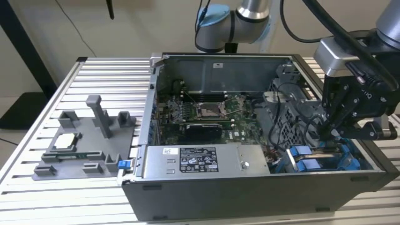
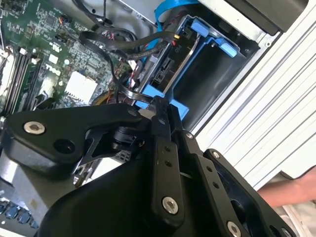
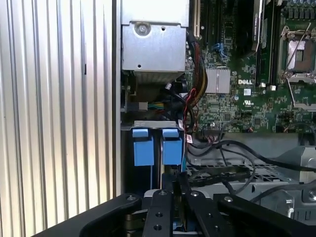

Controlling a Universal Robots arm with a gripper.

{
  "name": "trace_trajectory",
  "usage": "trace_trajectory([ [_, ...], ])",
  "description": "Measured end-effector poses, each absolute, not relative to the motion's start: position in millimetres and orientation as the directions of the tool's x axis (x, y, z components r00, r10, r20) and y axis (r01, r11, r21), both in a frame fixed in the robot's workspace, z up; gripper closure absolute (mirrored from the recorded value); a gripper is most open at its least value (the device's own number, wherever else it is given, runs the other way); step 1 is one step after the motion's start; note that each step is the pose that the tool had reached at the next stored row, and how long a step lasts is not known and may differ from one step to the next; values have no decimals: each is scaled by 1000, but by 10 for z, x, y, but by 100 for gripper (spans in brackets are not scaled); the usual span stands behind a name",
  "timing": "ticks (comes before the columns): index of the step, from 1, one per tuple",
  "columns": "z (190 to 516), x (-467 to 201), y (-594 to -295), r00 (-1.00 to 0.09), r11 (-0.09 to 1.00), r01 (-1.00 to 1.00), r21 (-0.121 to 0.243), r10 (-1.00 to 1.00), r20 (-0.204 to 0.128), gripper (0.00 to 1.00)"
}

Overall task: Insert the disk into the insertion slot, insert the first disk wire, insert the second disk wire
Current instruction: 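Insert the second disk wire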

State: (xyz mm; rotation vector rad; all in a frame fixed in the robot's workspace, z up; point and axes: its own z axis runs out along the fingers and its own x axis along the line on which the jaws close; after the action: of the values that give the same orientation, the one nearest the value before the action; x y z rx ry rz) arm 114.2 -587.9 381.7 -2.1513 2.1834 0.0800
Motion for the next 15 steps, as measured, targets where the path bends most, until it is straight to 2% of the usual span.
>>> trace_trajectory([
  [15, 3721, 1219, -5877, -15, 18, -999, -34, -996, -91, 100],
])
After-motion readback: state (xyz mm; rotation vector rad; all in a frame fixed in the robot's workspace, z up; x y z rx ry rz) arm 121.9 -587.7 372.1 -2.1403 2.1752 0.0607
